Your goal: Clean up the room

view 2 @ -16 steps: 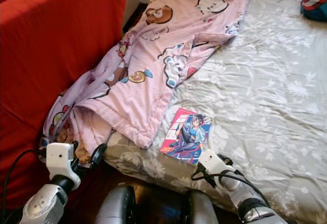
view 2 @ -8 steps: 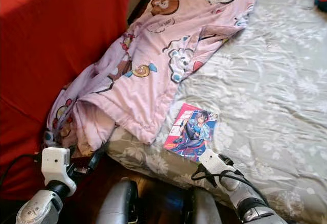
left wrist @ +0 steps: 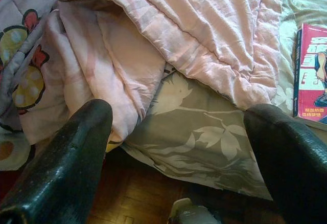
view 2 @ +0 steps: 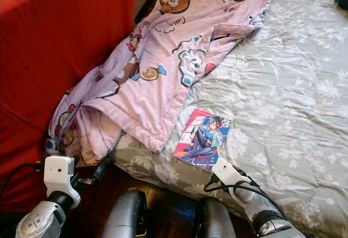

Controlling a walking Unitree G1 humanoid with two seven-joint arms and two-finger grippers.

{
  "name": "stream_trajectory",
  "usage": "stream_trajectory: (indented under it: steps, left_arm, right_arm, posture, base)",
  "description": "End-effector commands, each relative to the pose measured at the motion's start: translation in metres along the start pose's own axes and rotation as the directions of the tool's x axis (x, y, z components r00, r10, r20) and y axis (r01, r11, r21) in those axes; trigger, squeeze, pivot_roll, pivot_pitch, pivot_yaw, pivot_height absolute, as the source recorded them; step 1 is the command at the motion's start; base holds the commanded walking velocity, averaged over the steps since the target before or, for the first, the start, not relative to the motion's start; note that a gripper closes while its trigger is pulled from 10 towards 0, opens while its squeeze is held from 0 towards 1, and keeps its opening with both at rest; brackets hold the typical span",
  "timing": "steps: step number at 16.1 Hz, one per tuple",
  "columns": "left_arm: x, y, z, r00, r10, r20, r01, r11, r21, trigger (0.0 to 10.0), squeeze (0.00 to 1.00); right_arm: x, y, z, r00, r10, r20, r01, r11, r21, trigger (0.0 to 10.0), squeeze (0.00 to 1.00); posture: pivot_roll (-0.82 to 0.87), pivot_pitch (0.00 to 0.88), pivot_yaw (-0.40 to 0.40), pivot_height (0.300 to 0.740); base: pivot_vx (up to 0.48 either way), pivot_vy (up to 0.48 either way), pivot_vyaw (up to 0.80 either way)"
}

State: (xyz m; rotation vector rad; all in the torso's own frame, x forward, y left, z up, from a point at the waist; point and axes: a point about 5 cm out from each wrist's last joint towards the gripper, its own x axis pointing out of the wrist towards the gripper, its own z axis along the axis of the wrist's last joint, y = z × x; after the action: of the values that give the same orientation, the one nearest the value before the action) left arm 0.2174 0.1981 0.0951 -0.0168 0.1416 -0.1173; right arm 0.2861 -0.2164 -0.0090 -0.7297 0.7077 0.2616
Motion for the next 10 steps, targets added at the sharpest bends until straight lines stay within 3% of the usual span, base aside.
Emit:
stream_trajectory:
  steps: [1, 10]
  left_arm:
    - [-0.0055, 0.0039, -0.0023, 1.000, 0.018, -0.022, -0.018, 1.000, 0.008, 10.0, 0.00]
    - [-0.0074, 0.0012, -0.0025, 1.000, 0.014, -0.028, -0.013, 1.000, 0.020, 10.0, 0.00]
  right_arm:
    - [-0.0010, 0.0121, -0.0093, 0.999, 0.032, -0.031, -0.032, 0.999, 0.003, 0.0, 0.00]
    - [-0.0011, 0.0173, -0.0108, 0.999, 0.038, -0.035, -0.038, 0.999, -0.002, 0.0, 0.00]
  posture:
    - [0.23, 0.304, 0.072, 0.645]
    - [0.23, 0.306, 0.071, 0.645]
  base:
    - [0.000, 0.000, 0.00]
    - [0.000, 0.000, 0.00]
